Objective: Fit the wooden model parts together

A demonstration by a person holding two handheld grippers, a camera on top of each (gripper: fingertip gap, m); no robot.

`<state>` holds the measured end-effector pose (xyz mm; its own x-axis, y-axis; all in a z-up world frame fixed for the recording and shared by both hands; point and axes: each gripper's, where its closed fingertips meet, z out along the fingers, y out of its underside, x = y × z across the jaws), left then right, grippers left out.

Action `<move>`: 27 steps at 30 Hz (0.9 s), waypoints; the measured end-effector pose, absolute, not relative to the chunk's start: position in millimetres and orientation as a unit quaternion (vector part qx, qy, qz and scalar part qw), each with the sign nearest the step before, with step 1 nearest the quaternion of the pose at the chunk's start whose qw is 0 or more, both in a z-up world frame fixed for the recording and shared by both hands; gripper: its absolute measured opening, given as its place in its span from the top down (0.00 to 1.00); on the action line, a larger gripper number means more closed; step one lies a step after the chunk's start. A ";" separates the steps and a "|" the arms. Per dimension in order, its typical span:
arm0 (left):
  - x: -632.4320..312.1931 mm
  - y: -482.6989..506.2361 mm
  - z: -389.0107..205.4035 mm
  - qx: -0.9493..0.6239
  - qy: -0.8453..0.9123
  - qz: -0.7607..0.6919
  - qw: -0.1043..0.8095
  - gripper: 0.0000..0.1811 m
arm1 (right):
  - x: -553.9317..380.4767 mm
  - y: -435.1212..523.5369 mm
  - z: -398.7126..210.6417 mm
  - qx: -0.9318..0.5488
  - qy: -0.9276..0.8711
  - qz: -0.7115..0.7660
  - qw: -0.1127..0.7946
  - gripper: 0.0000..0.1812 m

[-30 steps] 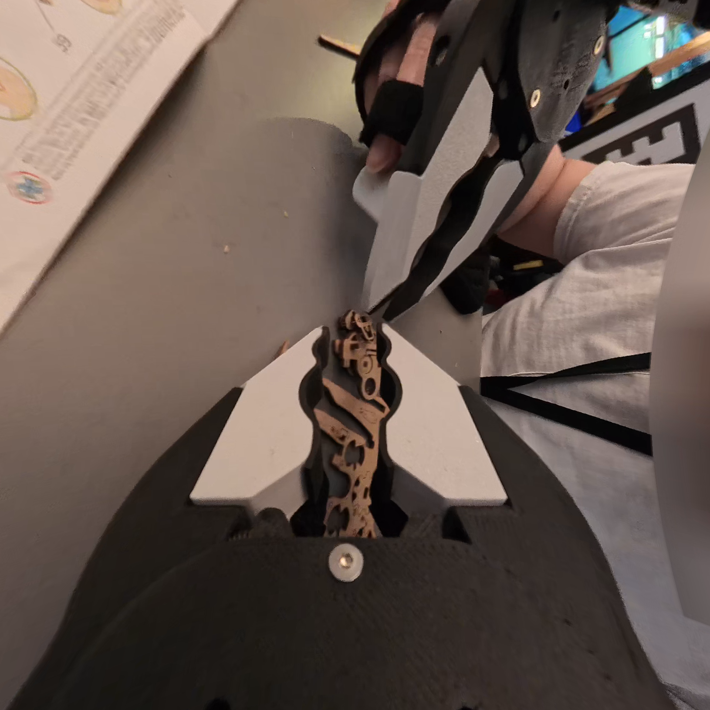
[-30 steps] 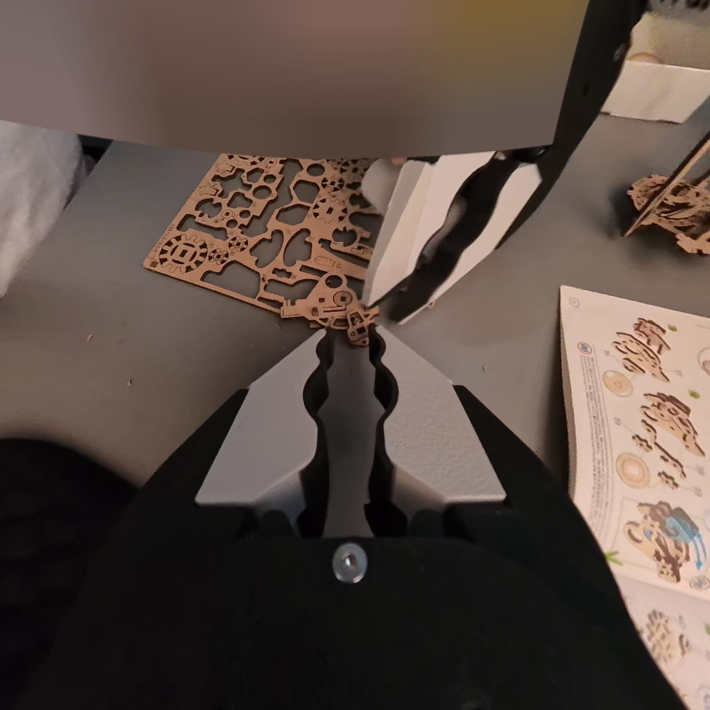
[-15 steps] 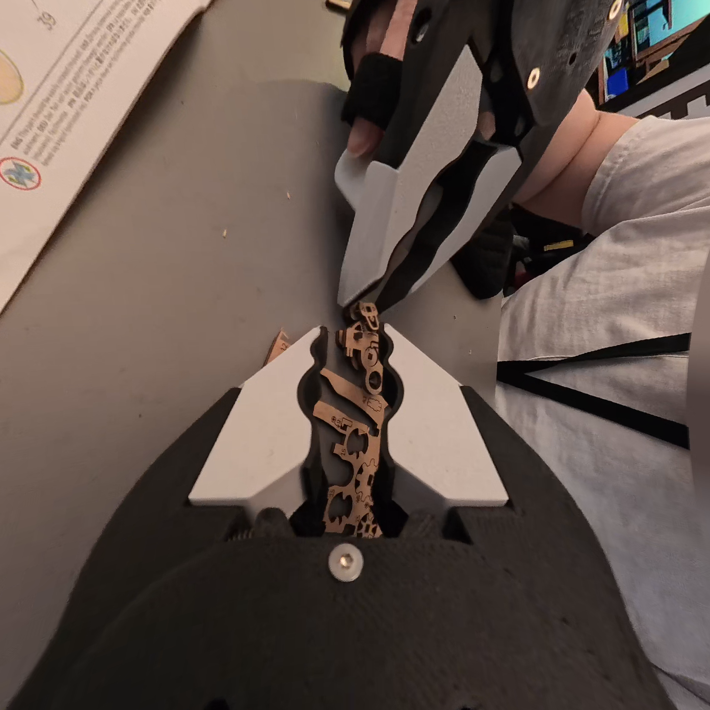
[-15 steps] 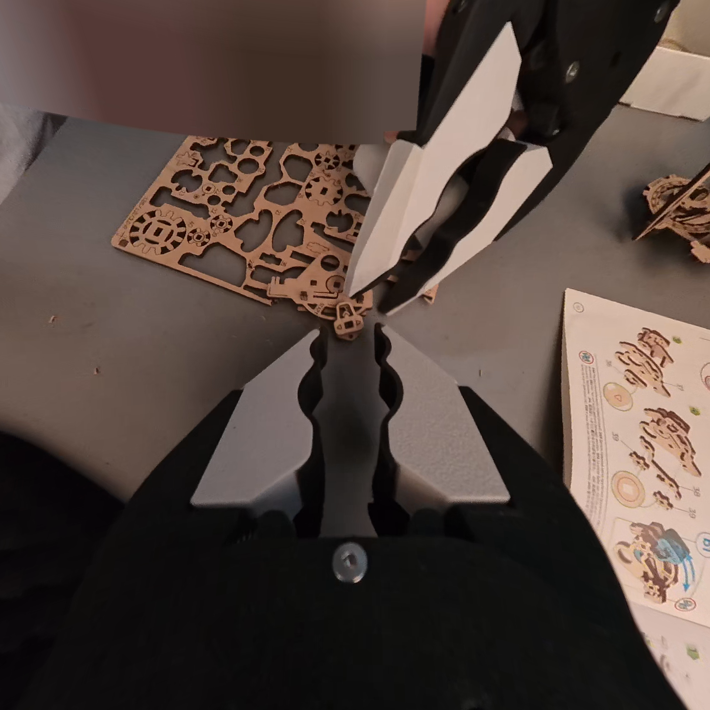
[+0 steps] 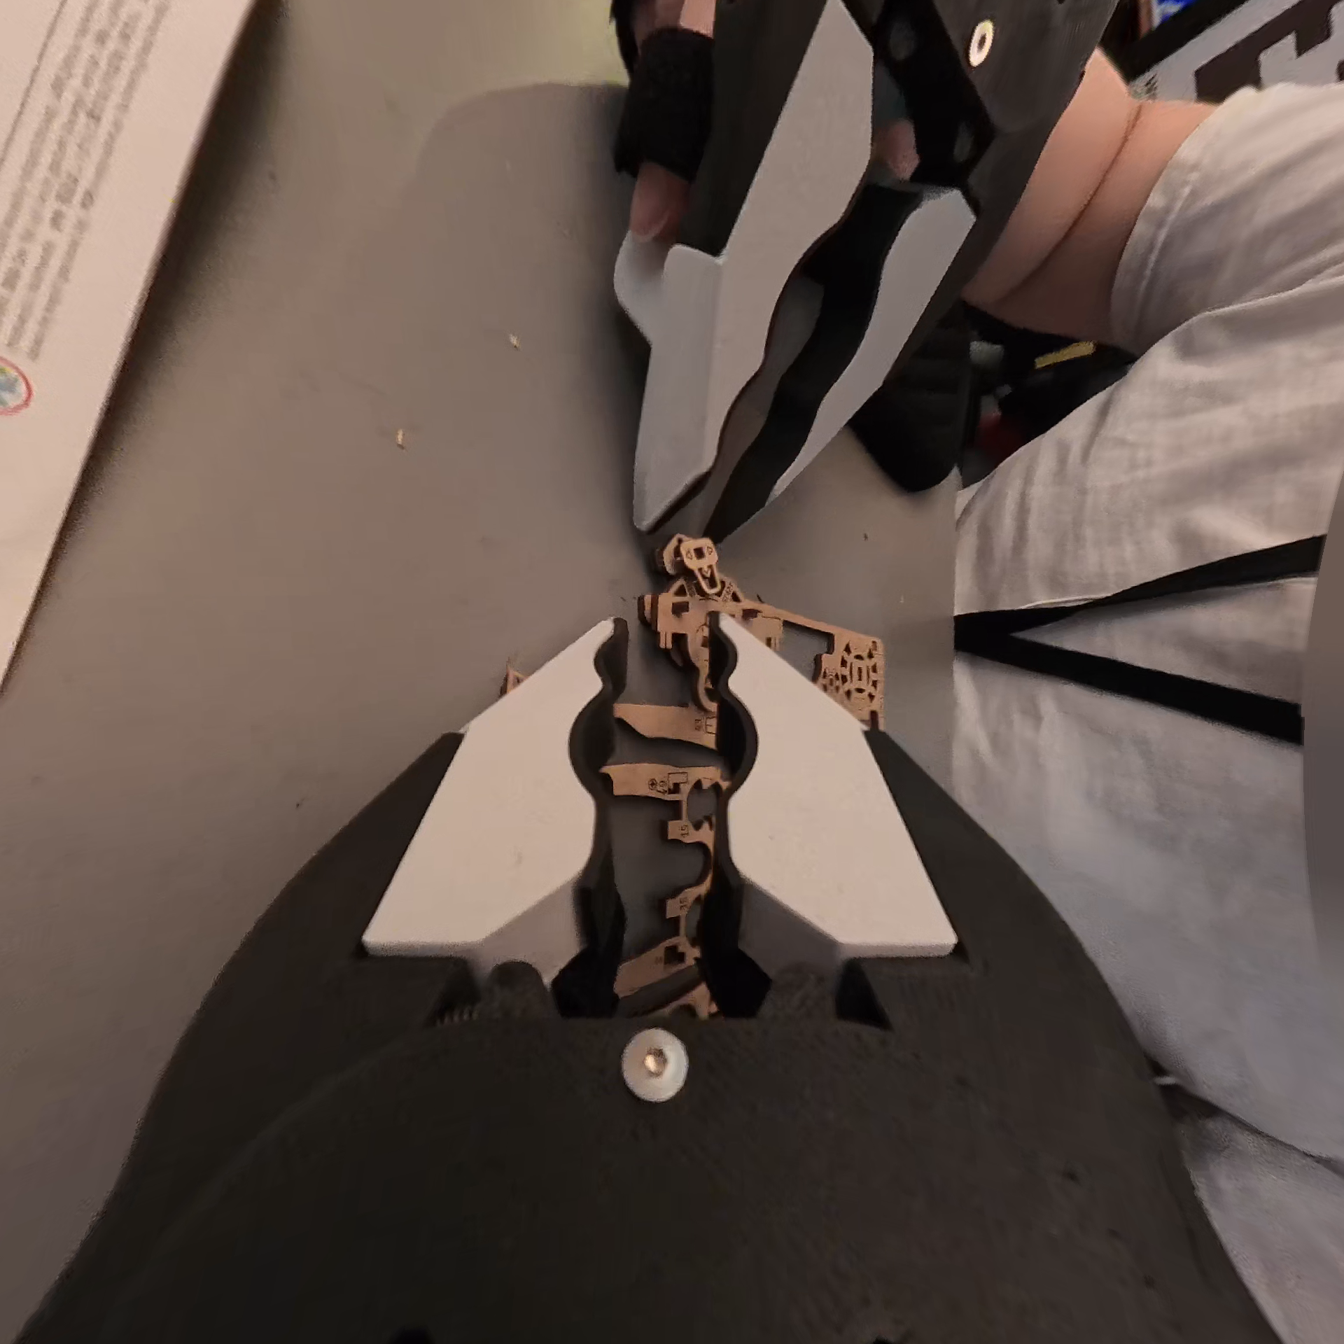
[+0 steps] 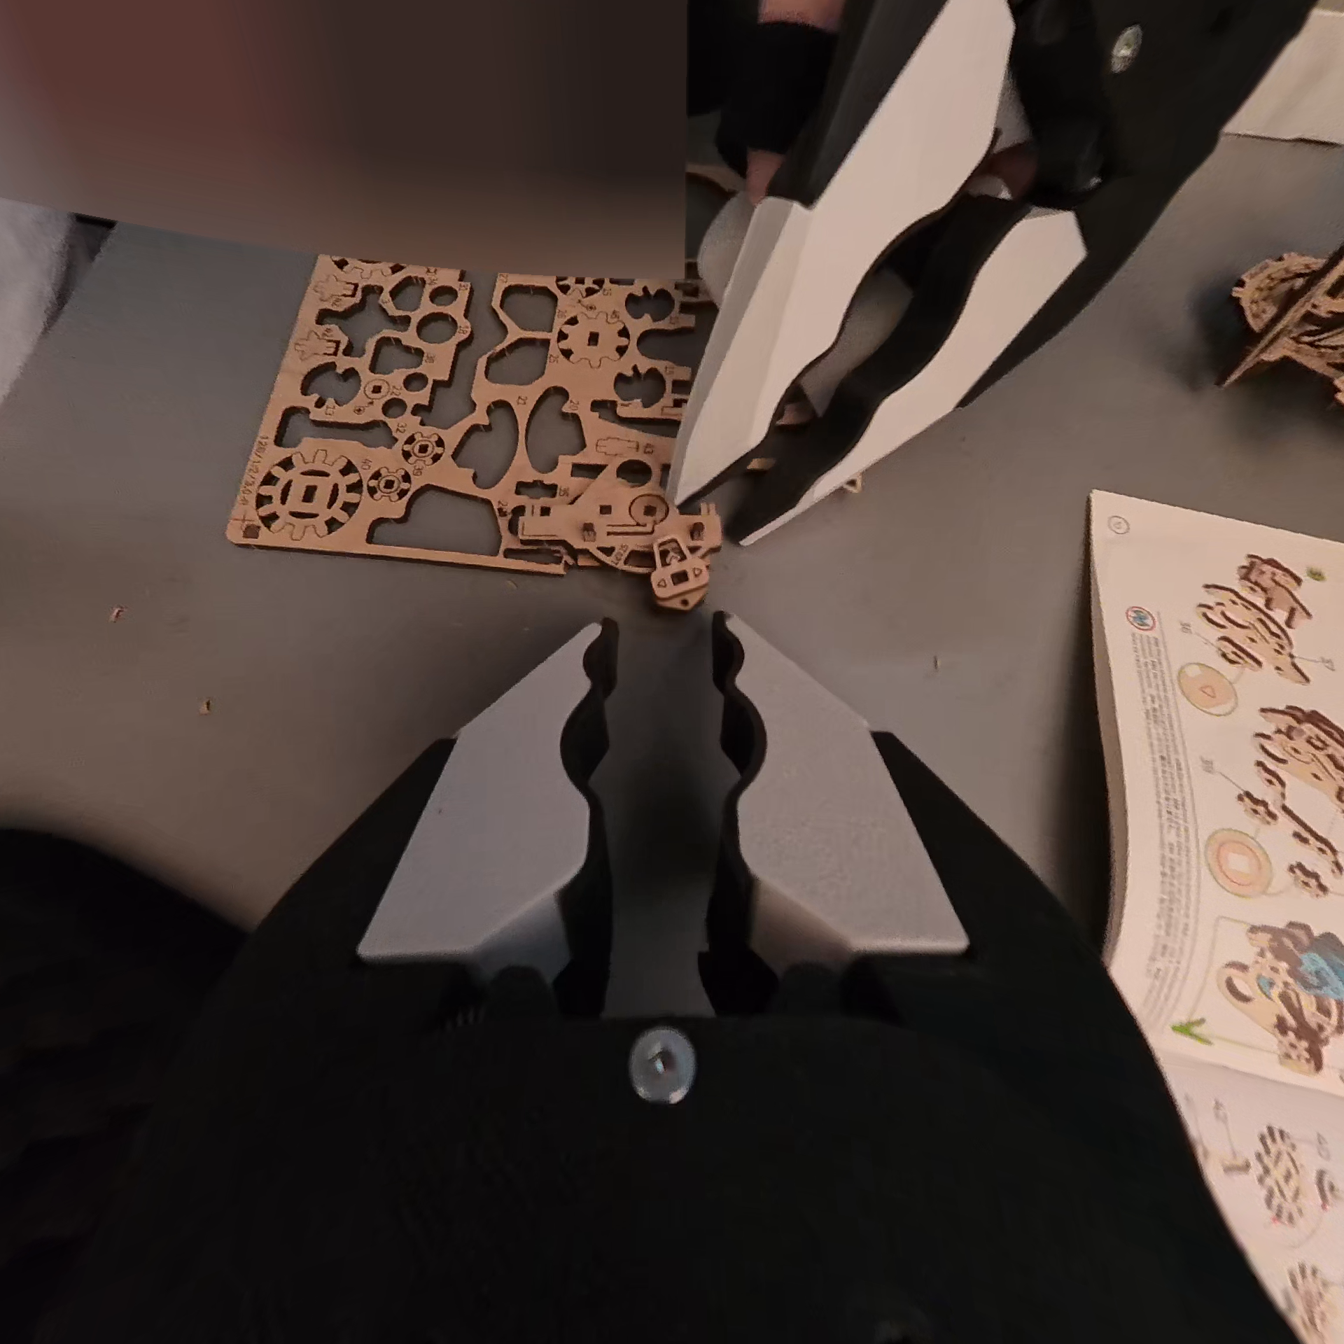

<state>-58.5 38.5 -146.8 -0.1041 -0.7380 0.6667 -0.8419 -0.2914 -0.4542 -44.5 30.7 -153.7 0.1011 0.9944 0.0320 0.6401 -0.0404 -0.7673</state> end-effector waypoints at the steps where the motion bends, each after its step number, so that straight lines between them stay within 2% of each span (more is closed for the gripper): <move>1: -58.1 38.6 -147.7 0.661 -0.603 0.444 0.048 0.89 | -42.9 30.4 -152.8 -0.671 -0.610 0.265 0.328 0.86; 7: -67.0 33.7 -148.9 0.602 -0.671 0.432 0.029 0.90 | -39.4 21.6 -147.4 -0.696 -0.578 0.258 0.340 0.83; 16: -63.6 48.3 -152.9 0.534 -0.752 0.379 -0.079 0.92 | -36.2 17.9 -137.4 -0.697 -0.572 0.251 0.353 0.83; 22: -62.7 39.9 -153.9 0.517 -0.766 0.374 -0.083 0.93 | -32.1 17.4 -137.7 -0.696 -0.573 0.247 0.355 0.83; 27: -59.0 38.4 -155.2 0.527 -0.755 0.380 -0.086 0.98 | -27.4 19.2 -145.8 -0.708 -0.572 0.234 0.343 0.84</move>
